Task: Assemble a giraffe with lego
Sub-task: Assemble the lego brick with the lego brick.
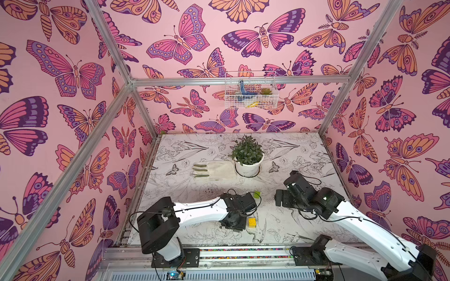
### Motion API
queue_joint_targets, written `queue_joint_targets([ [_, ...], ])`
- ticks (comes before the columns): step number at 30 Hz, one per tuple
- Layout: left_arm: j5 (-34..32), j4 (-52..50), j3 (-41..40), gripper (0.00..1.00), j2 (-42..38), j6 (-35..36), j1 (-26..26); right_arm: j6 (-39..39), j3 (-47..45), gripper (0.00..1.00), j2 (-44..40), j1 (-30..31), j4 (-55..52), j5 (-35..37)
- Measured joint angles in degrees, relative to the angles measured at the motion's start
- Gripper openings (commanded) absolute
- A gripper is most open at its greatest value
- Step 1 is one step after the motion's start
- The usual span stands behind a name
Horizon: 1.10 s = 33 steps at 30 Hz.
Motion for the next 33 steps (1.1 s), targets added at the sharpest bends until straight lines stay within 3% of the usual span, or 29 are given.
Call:
queue_joint_targets([
  [26, -5.55, 2.01, 1.60, 0.28, 1.66, -8.07, -0.68, -2.95, 0.11, 0.99, 0.72, -2.14, 0.72, -3.17],
  [28, -5.81, 2.12, 1.55, 0.31, 1.62, -8.61, -0.68, -3.04, 0.11, 0.99, 0.85, -2.14, 0.74, -3.37],
  [33, -7.45, 3.26, 0.04, 0.52, 1.84, -9.42, -0.59, -4.13, 0.11, 0.99, 1.60, -2.14, 0.74, -3.78],
])
